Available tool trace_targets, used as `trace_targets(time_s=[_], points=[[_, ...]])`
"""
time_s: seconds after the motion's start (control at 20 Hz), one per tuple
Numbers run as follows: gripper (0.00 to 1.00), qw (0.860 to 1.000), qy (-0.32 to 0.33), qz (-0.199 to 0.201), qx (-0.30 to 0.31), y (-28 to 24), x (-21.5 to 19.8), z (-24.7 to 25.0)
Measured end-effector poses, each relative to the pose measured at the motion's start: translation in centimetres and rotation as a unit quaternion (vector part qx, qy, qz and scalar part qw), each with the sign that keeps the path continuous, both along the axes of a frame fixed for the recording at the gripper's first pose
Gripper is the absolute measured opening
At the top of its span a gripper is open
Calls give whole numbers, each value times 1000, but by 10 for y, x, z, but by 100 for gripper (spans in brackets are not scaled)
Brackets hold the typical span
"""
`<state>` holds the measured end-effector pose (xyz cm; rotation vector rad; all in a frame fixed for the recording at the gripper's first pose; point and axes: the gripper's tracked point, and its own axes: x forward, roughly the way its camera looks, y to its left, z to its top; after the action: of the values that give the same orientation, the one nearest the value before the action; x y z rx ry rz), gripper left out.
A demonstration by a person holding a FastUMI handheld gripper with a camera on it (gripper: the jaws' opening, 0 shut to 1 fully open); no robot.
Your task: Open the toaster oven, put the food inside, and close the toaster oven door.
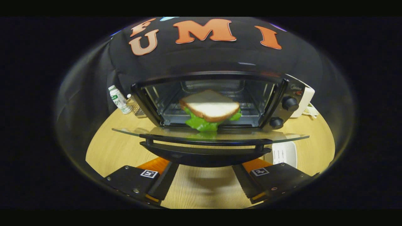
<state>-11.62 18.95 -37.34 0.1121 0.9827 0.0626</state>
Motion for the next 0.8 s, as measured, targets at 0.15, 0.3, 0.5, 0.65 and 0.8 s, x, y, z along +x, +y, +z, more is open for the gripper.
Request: trace_targets(time_s=[0.15, 0.3, 0.5, 0.65, 0.8], points=[[92, 1000, -19, 0, -6, -8, 24, 14], [92, 999, -34, 0, -7, -13, 41, 23], [92, 998, -62, 1, -14, -19, 68, 37], [92, 997, -79, -2, -16, -23, 83, 48], [93, 997, -75, 8, -24, -24, 76, 52]])
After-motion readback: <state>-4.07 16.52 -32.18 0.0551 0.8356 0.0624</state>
